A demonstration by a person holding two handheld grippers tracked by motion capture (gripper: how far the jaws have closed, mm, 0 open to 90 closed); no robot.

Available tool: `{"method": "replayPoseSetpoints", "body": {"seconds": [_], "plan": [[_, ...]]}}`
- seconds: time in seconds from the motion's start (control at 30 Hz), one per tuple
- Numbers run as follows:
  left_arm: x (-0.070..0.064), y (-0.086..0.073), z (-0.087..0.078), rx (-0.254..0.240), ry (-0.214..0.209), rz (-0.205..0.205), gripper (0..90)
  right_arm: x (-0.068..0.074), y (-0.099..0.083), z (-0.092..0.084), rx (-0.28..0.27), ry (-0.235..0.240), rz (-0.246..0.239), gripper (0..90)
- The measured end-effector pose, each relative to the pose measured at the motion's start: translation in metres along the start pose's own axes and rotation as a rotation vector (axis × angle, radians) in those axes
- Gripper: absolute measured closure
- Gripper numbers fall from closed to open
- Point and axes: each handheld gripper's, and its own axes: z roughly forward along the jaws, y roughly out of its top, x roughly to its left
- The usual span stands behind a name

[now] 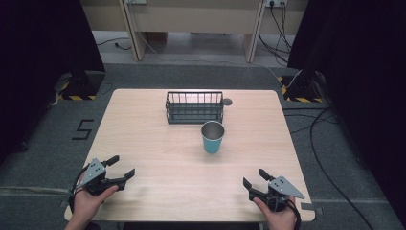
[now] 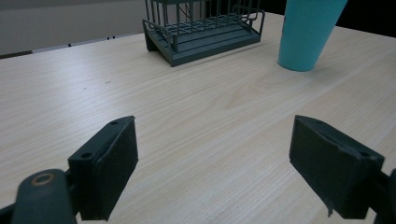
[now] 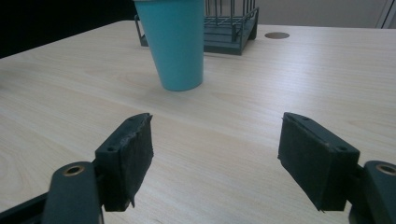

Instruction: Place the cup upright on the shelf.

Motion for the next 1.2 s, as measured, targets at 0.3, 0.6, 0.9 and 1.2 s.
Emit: {"method": "replayPoseSetpoints", "body": {"seconds": [0.3, 0.6, 0.9, 1.2], "plan": [[-0.001, 0.001, 0.000, -0.002, -0.004, 0.009, 14.9, 0.012, 0.004, 0.006, -0.018, 0.031, -0.002, 22.7], [-0.001, 0.001, 0.000, -0.004, -0.007, 0.004, 15.0, 0.017, 0.016, 0.018, -0.021, 0.050, -0.029, 22.2], [-0.001, 0.001, -0.001, -0.006, -0.012, 0.005, 14.9, 0.021, 0.028, 0.031, -0.026, 0.065, -0.048, 20.9], [-0.001, 0.001, -0.001, -0.008, -0.016, 0.002, 14.9, 0.024, 0.040, 0.050, -0.018, 0.071, -0.075, 20.5]]}}
